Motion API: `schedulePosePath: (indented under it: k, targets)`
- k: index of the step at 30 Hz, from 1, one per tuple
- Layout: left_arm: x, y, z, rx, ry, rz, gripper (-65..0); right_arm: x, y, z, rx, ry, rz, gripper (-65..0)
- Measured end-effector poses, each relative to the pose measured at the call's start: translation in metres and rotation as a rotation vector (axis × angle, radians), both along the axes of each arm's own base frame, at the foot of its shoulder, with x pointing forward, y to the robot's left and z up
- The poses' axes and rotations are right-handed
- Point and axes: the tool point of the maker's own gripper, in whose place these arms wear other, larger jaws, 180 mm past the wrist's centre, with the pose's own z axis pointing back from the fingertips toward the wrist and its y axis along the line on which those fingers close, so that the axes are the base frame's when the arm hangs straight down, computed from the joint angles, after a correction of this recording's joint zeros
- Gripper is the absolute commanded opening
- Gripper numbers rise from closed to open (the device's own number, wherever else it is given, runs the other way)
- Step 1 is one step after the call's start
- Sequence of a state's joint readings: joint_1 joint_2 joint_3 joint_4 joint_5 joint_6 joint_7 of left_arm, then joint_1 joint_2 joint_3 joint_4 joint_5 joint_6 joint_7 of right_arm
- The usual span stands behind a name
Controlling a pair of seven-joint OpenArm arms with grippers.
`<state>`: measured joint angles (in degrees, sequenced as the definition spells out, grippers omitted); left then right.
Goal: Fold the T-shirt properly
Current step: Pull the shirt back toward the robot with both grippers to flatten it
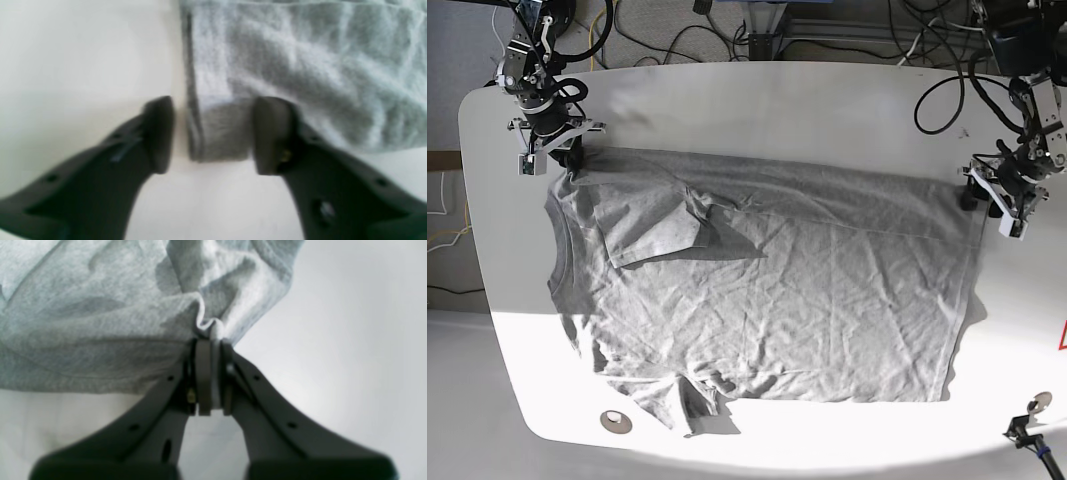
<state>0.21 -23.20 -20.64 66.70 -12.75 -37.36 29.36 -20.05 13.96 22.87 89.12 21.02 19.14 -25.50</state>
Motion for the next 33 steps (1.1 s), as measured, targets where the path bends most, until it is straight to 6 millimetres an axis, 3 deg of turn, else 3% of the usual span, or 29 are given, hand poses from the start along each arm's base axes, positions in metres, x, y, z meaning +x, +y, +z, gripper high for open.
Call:
schedulePosePath:
  k: [2, 4, 9, 15, 18, 23, 29, 33]
  targets:
    - [0.002, -0.002, 0.000, -0.009, -0.007, 0.000, -59.4, 0.000, 0.000, 0.000, 0.000, 0.000, 0.001, -63.2]
    - [0.001, -0.004, -0.001, -0.020, -0.011, 0.001, -65.0, 0.000, 0.000, 0.000, 0.000, 0.000, 0.000, -65.0]
    - [-0.012, -0.005, -0.002, -0.022, -0.016, -0.005, -65.0, 0.000, 0.000, 0.000, 0.000, 0.001, 0.000, -65.0]
    - [-0.060, -0.018, 0.000, 0.038, 0.015, -0.080, -65.0, -0.015, 0.001, -0.003, 0.008, 0.006, 0.001, -65.0]
    - [-0.091, -0.026, 0.002, 0.068, 0.047, -0.123, -65.0, -0.030, -0.001, -0.002, -0.002, 0.021, 0.017, -65.0]
    - [-0.132, -0.016, 0.002, 0.109, 0.111, -0.121, -65.0, -0.073, 0.005, 0.000, -0.034, 0.096, 0.058, -65.0]
    - [-0.165, -0.022, 0.003, 0.129, 0.165, -0.161, -65.0, -0.100, 0.011, 0.003, -0.043, 0.145, 0.087, -65.0]
    - [-0.171, -0.024, 0.003, 0.136, 0.179, -0.171, -65.0, -0.112, 0.013, 0.003, -0.047, 0.166, 0.097, -65.0]
